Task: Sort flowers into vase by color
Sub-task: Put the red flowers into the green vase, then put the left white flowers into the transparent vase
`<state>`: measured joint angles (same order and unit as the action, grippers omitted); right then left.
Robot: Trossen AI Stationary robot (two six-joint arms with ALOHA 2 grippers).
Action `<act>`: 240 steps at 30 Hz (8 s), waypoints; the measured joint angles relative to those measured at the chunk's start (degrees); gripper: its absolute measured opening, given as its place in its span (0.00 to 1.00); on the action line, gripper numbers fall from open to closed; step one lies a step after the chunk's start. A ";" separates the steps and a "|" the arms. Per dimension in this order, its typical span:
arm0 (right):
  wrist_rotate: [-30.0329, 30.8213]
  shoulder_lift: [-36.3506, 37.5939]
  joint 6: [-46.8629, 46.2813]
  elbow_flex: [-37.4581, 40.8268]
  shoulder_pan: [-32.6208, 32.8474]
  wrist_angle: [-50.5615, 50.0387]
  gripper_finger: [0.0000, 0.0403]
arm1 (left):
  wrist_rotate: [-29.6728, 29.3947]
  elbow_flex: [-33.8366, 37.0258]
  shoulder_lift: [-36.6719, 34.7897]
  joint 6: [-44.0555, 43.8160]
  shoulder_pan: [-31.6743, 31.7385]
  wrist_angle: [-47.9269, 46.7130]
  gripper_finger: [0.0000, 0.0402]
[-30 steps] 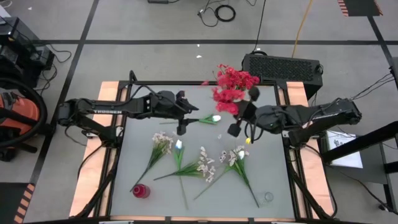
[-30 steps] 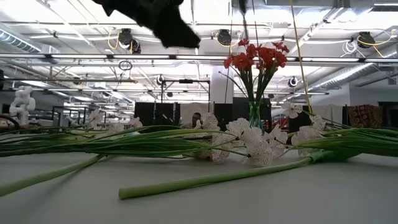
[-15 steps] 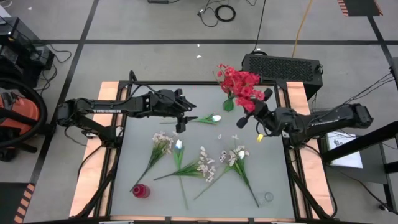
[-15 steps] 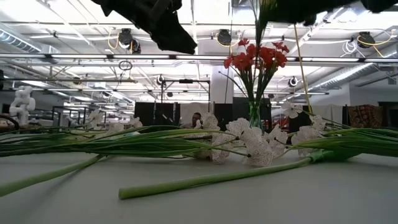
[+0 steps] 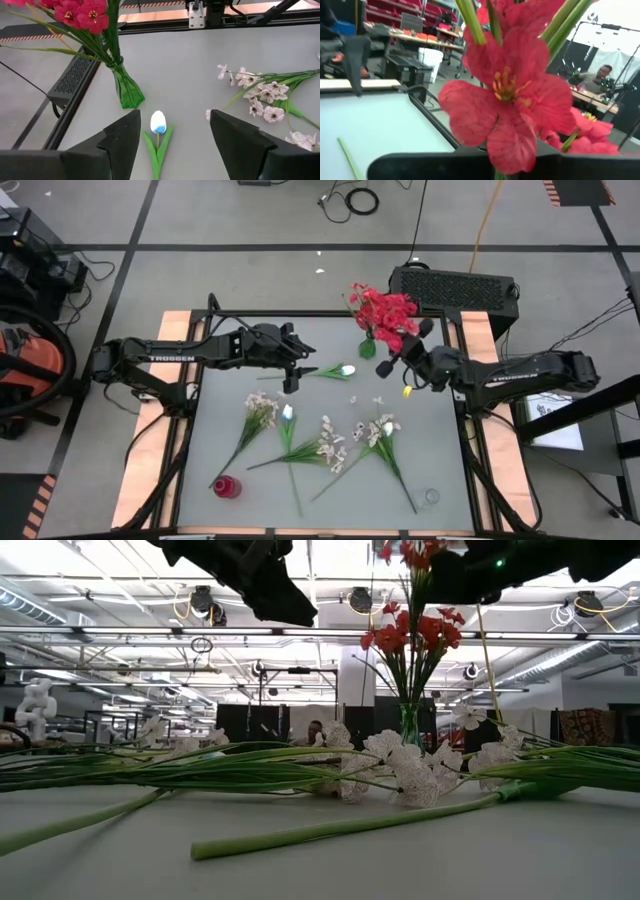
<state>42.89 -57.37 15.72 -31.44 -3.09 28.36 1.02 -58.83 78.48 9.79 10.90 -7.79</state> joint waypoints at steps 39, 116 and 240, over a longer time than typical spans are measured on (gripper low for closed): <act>-1.00 -4.89 -18.03 -0.04 -6.75 -6.39 0.02 | 0.59 -0.04 0.02 -0.43 -0.04 -0.65 0.61; -25.22 22.56 -49.72 -0.07 -8.67 -53.58 0.61 | -11.29 -0.09 2.83 -2.78 -0.50 -1.65 0.61; -21.74 -17.54 -35.55 -33.76 22.78 -31.81 0.56 | -24.93 -6.49 8.36 -4.48 -30.78 44.35 0.03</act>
<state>21.16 -74.91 -19.83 -65.21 19.68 -3.45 -23.91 -65.32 86.84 5.31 -19.88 36.56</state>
